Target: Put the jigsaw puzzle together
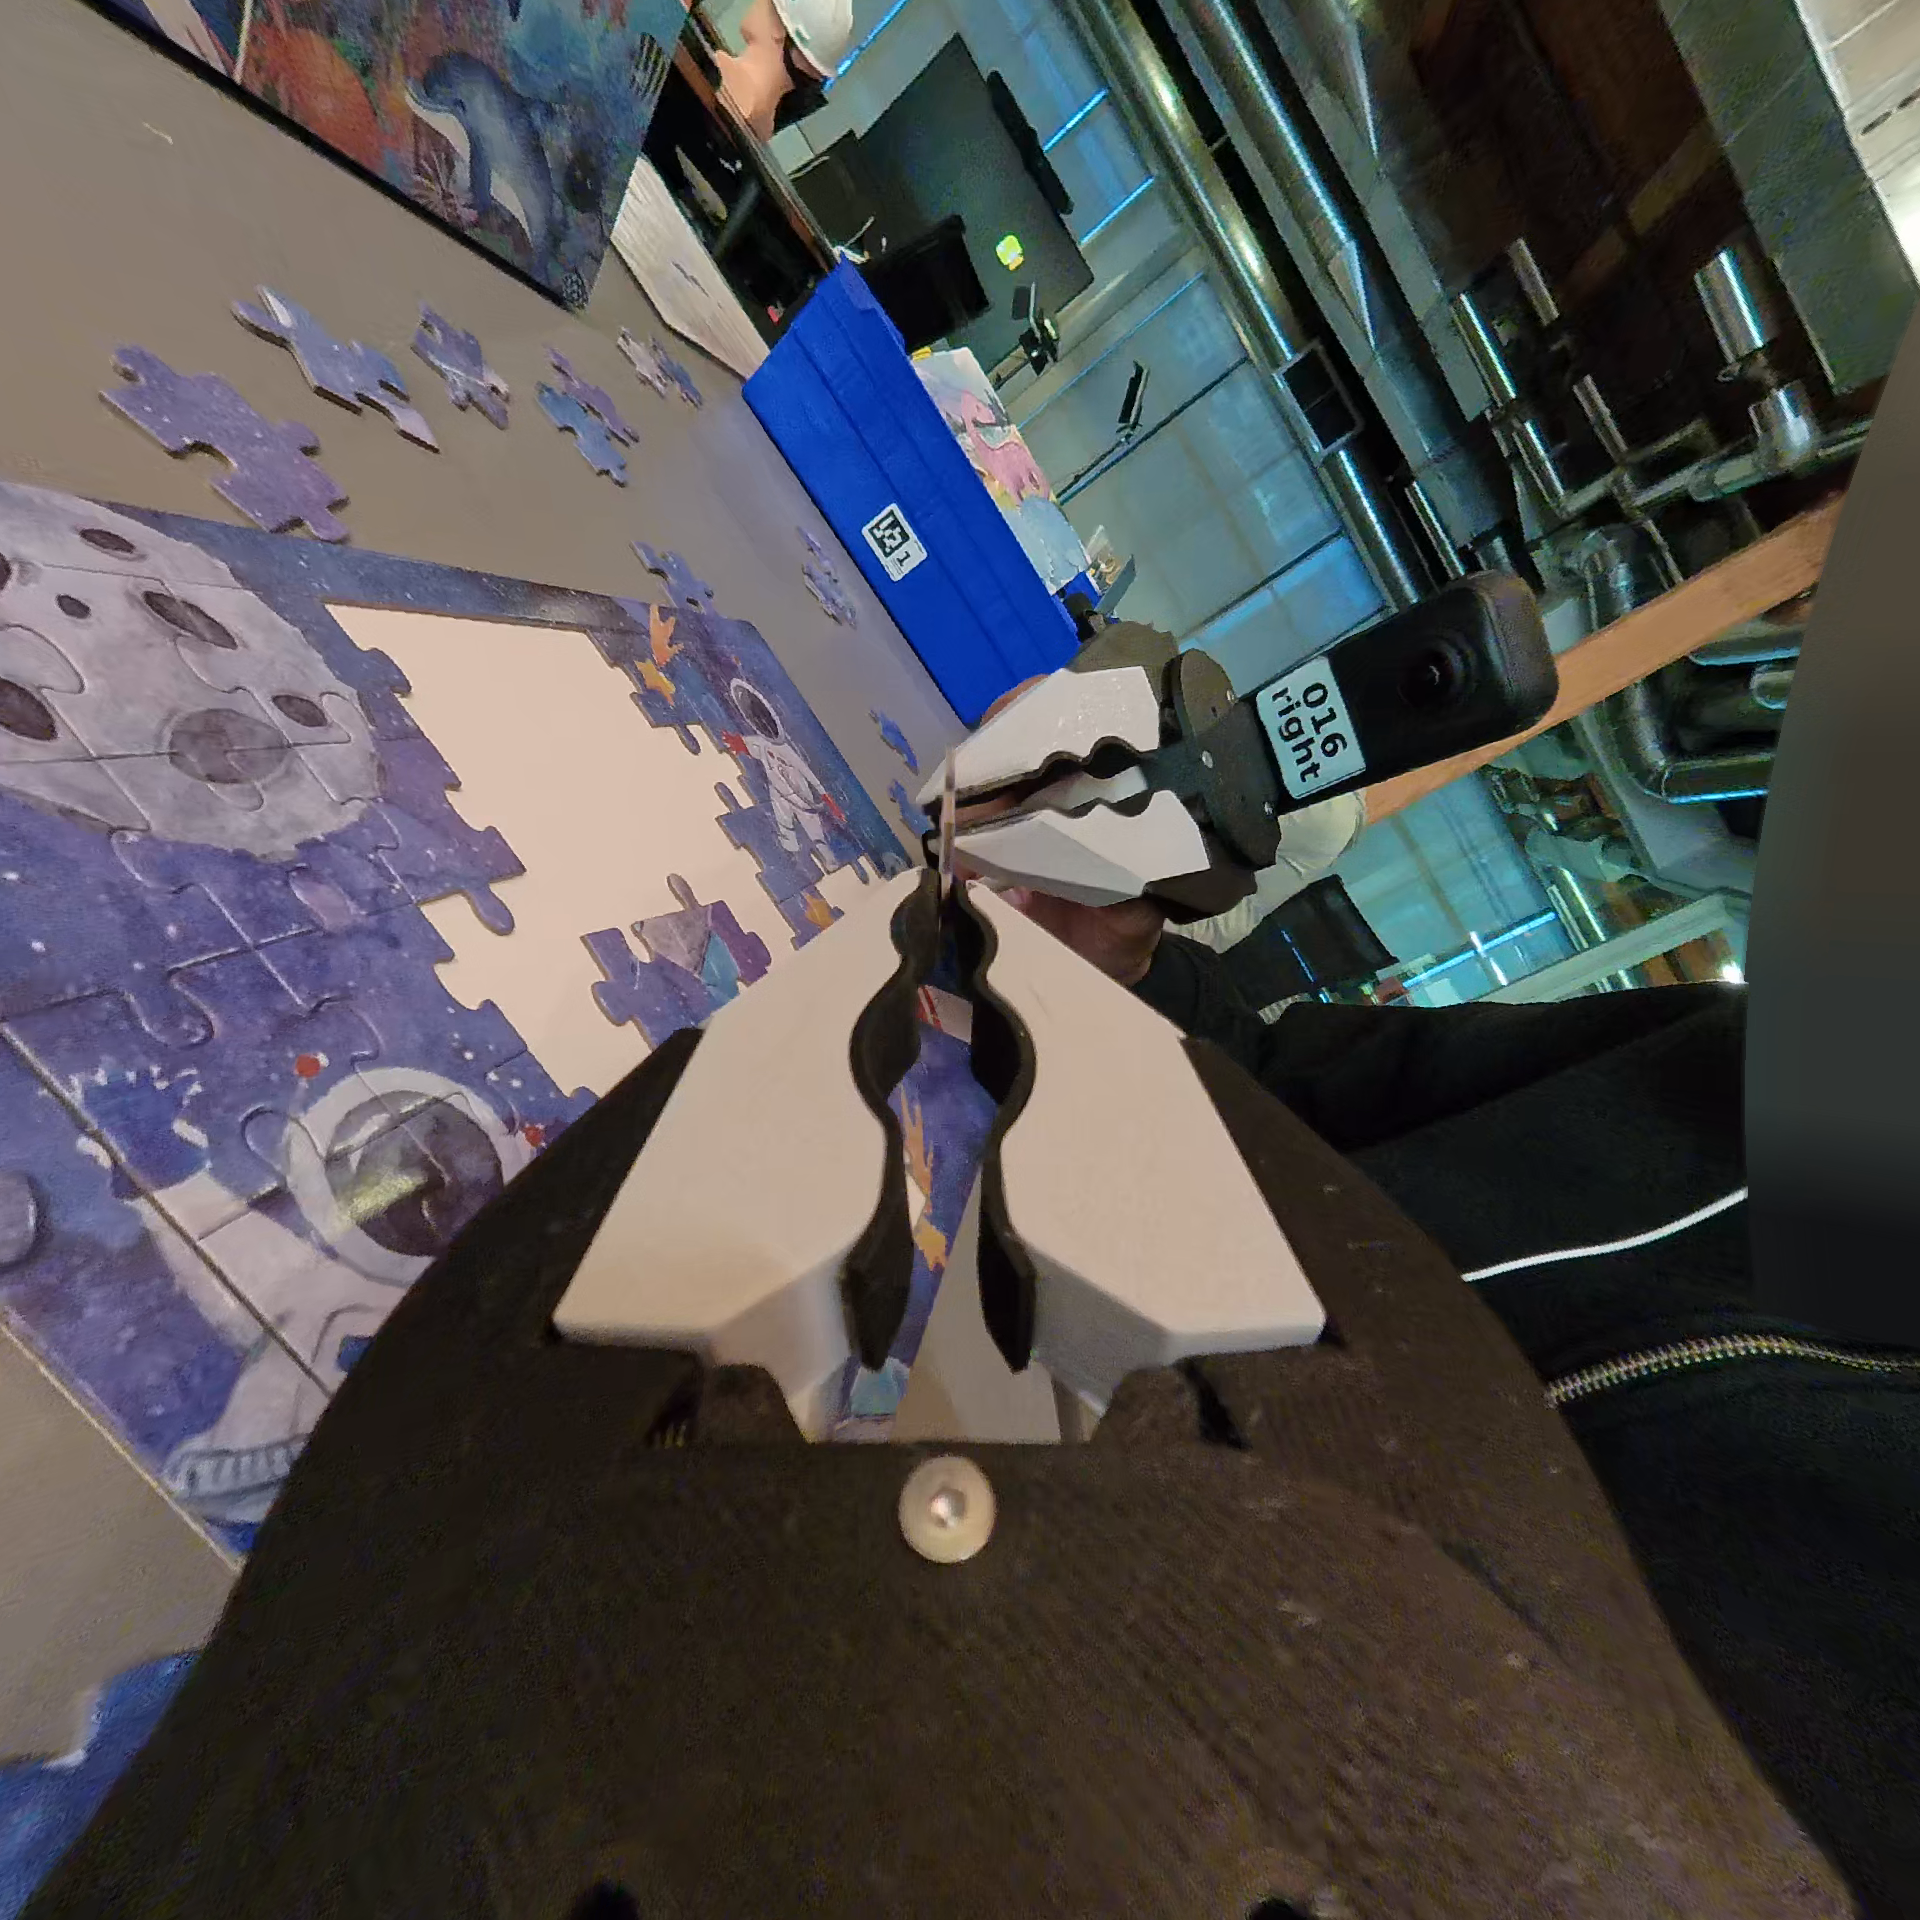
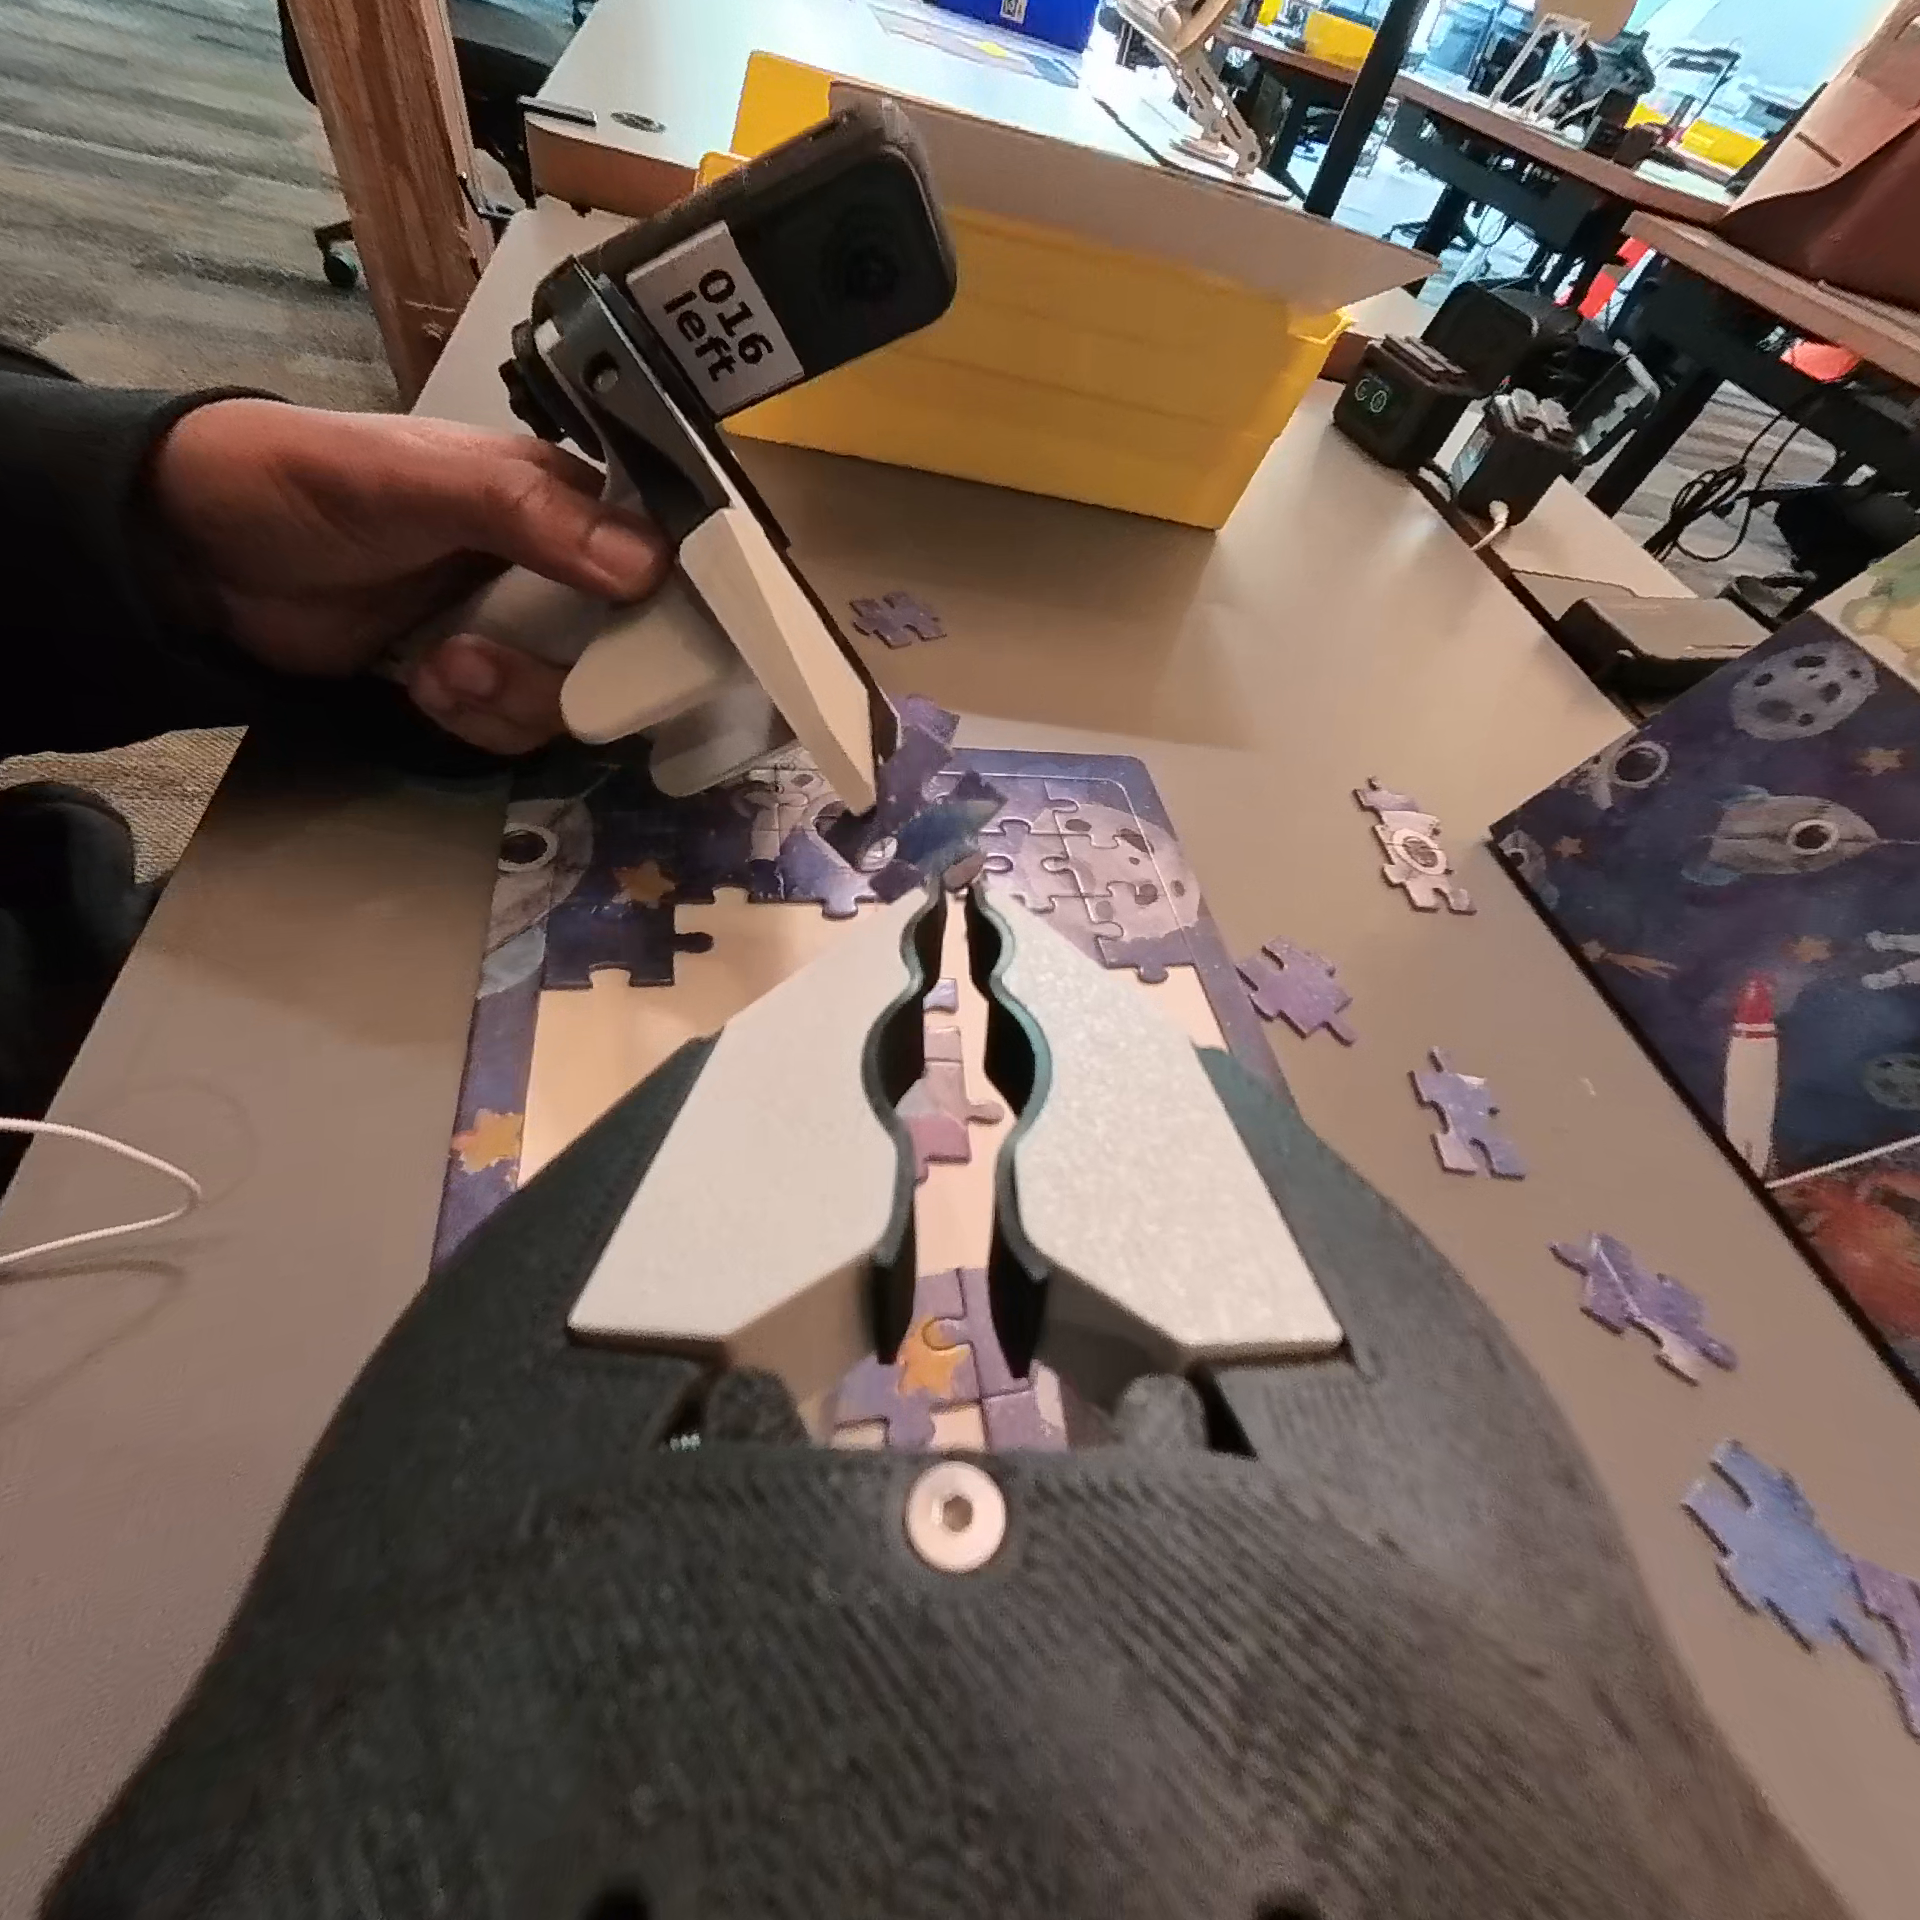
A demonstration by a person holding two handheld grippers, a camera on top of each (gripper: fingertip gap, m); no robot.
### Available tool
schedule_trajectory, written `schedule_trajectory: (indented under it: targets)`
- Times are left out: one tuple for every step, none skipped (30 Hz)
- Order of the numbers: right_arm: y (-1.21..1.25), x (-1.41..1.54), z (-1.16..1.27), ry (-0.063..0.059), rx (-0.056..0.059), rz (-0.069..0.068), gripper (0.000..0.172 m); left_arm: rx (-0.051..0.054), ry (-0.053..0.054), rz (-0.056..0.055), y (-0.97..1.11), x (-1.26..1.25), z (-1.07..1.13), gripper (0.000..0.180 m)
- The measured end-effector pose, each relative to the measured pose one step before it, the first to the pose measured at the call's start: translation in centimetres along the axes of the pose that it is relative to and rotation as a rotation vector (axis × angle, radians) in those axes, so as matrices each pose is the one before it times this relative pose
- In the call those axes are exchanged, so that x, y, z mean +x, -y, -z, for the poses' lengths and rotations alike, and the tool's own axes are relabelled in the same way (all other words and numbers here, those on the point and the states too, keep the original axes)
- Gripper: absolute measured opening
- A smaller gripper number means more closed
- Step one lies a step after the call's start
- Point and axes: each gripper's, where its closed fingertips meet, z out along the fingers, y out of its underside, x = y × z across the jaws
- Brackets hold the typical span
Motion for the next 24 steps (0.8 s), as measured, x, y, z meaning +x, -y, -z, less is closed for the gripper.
schedule_trajectory:
  targets:
    - [-0.115,-0.005,-0.077,0.0004,-0.0052,0.0011,0.002,0.0044,0.0057,-0.0051,0.089,-0.050,0.064,0.000]
    - [-0.162,0.064,-0.061,-0.0036,-0.0077,0.0020,0.000,0.0065,0.0064,-0.0045,0.140,-0.062,0.133,0.000]
    - [-0.109,0.188,0.007,-0.0124,-0.0052,0.0058,0.000,0.0071,0.0089,-0.0050,0.194,-0.098,0.199,0.000]
    - [-0.047,0.279,0.081,-0.0155,-0.0013,0.0078,0.001,0.0087,0.0127,-0.0065,0.259,-0.161,0.293,0.000]
    - [-0.031,0.323,0.147,-0.0151,-0.0007,0.0043,0.001,0.0096,0.0159,-0.0073,0.304,-0.228,0.362,0.000]
    - [-0.026,0.367,0.175,-0.0137,0.0003,-0.0009,0.002,0.0092,0.0170,-0.0070,0.322,-0.252,0.391,0.000]
    - [-0.062,0.390,0.183,-0.0122,0.0002,-0.0052,0.003,0.0073,0.0190,-0.0075,0.285,-0.292,0.369,0.000]
    - [-0.122,0.415,0.171,-0.0119,-0.0016,-0.0077,0.003,0.0028,0.0204,-0.0085,0.190,-0.308,0.320,0.000]
    - [-0.160,0.400,0.147,-0.0107,-0.0026,-0.0088,0.004,-0.0001,0.0180,-0.0086,0.117,-0.272,0.230,0.000]
    - [-0.173,0.344,0.112,-0.0082,-0.0035,-0.0096,0.004,-0.0016,0.0117,-0.0064,0.051,-0.165,0.136,0.000]
    - [-0.156,0.285,0.079,-0.0062,-0.0031,-0.0092,0.005,-0.0024,0.0062,-0.0039,0.007,-0.074,0.050,0.000]
    - [-0.105,0.234,0.055,-0.0055,-0.0018,-0.0079,0.005,-0.0039,0.0023,-0.0022,-0.053,-0.016,-0.031,0.000]
    - [-0.079,0.157,0.027,-0.0034,-0.0008,-0.0065,0.005,-0.0064,-0.0002,-0.0003,-0.111,0.024,-0.086,0.000]
    - [-0.033,0.058,-0.002,0.0009,0.0002,-0.0050,0.006,-0.0105,-0.0023,0.0015,-0.189,0.043,-0.146,0.000]
    - [-0.016,-0.070,-0.032,0.0054,0.0010,-0.0030,0.007,-0.0143,-0.0038,0.0044,-0.248,0.052,-0.212,0.000]
    - [0.041,-0.221,-0.074,0.0115,0.0027,0.0007,0.008,-0.0221,-0.0025,0.0102,-0.362,-0.002,-0.271,0.000]
    - [0.051,-0.373,-0.110,0.0180,0.0044,0.0055,0.010,-0.0293,-0.0055,0.0135,-0.418,0.019,-0.357,0.000]
    - [0.074,-0.560,-0.156,0.0264,0.0048,0.0102,0.012,-0.0256,-0.0100,0.0125,-0.341,0.096,-0.400,0.000]
    - [0.027,-0.652,-0.218,0.0299,0.0022,0.0125,0.015,-0.0231,-0.0102,0.0115,-0.255,0.119,-0.403,0.000]
    - [-0.067,-0.705,-0.268,0.0322,-0.0048,0.0148,0.017,-0.0265,-0.0079,0.0099,-0.257,0.093,-0.413,0.000]
    - [-0.149,-0.679,-0.288,0.0289,-0.0112,0.0177,0.019,-0.0269,-0.0074,0.0072,-0.218,0.114,-0.390,0.000]
    - [-0.210,-0.534,-0.267,0.0190,-0.0150,0.0200,0.020,-0.0216,-0.0058,0.0044,-0.128,0.119,-0.316,0.000]
    - [-0.193,-0.442,-0.229,0.0134,-0.0150,0.0210,0.020,-0.0156,0.0037,0.0017,-0.044,-0.020,-0.226,0.000]
    - [-0.201,-0.256,-0.157,0.0025,-0.0148,0.0192,0.022,-0.0108,0.0112,-0.0040,-0.004,-0.141,-0.106,0.000]
